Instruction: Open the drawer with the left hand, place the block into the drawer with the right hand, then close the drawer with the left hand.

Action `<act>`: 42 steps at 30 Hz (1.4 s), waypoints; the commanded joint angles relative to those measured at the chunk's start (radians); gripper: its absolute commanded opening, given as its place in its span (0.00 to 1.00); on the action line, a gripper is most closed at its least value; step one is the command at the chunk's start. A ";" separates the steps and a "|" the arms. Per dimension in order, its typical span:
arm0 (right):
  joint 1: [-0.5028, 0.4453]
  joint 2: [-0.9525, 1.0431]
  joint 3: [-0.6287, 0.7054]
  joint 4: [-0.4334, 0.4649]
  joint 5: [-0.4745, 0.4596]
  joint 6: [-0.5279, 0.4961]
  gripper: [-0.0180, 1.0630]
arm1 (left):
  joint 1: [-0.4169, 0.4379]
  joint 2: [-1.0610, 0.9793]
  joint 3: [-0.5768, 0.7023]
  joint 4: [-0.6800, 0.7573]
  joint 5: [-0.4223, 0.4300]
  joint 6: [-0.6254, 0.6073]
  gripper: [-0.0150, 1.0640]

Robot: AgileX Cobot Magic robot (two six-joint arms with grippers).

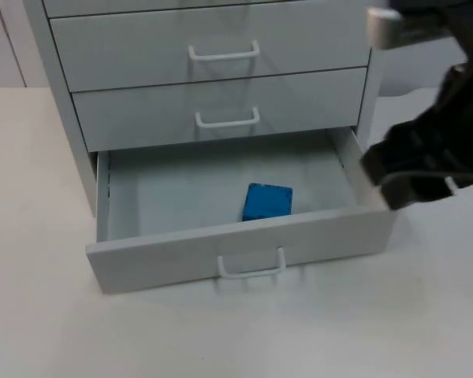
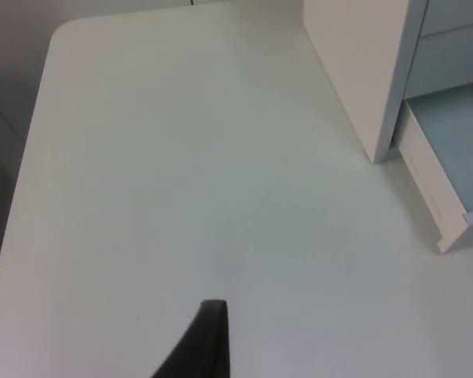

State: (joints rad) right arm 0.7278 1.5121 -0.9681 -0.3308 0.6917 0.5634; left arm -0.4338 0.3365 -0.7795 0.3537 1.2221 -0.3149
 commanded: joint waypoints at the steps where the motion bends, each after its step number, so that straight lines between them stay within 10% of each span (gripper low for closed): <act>1: -0.098 -0.022 0.001 -0.004 0.038 -0.007 0.57 | 0.004 -0.006 0.005 0.004 -0.001 0.004 0.99; 21: -0.521 -0.272 0.095 0.075 0.196 -0.085 0.57 | 0.004 -0.006 0.005 0.005 -0.012 0.006 0.99; 35: -0.535 -0.449 0.171 0.062 0.220 -0.143 0.57 | 0.004 -0.006 0.005 -0.036 -0.068 0.022 0.98; 42: -0.535 -0.449 0.221 0.079 0.160 -0.196 0.57 | 0.004 0.057 0.005 -0.168 -0.131 0.087 0.74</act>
State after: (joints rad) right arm 0.1988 1.0704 -0.7543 -0.2532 0.8742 0.3879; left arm -0.4338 0.3726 -0.7795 0.2221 1.1178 -0.2398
